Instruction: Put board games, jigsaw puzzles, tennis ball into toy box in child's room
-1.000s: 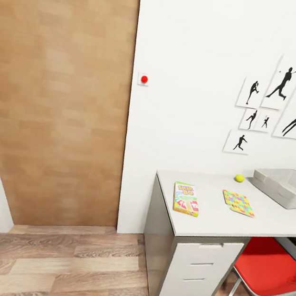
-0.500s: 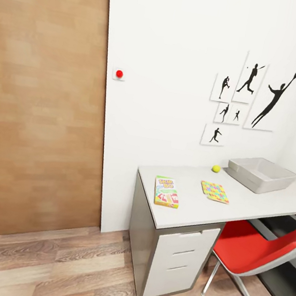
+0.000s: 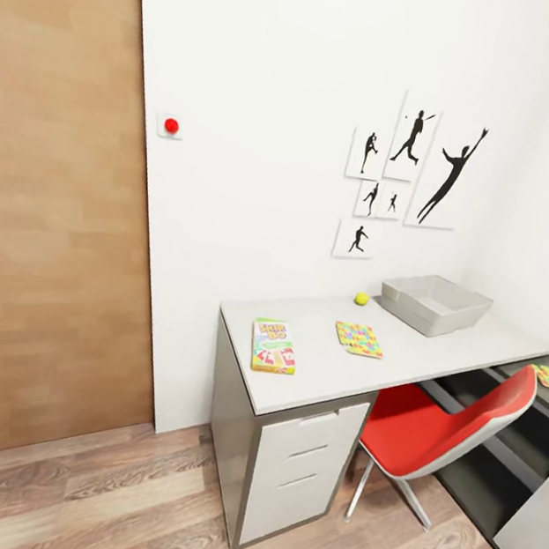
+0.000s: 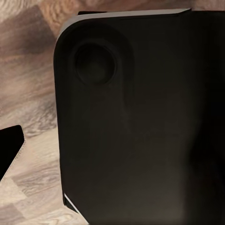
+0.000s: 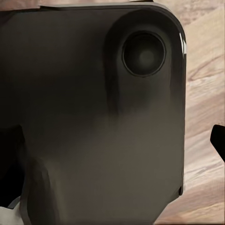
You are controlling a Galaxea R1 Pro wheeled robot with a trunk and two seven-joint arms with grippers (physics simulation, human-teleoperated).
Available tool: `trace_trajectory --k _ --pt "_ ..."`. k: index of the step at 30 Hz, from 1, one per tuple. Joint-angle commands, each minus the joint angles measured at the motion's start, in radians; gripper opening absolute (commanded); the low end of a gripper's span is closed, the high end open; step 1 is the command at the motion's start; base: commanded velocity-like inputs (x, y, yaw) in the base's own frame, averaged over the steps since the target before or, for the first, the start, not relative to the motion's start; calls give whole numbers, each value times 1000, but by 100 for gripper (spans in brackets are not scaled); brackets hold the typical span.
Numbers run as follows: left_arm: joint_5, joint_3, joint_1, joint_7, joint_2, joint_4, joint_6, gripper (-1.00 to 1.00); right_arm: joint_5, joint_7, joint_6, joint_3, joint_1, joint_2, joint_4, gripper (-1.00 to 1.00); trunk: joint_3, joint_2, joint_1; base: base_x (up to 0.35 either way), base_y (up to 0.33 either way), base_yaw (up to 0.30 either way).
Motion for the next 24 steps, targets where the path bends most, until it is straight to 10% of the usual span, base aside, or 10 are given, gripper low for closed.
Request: trace_trajectory --k 1,24 --pt "0 0 0 0 0 0 -3 100 -8 0 -4 0 0 0 0 100 -1 0 0 0 0 -275" --pt "-4 -9 -1 0 26 -30 -33 100 -38 0 -6 0 0 -1 0 100 -10 0 0 0 0 -275"
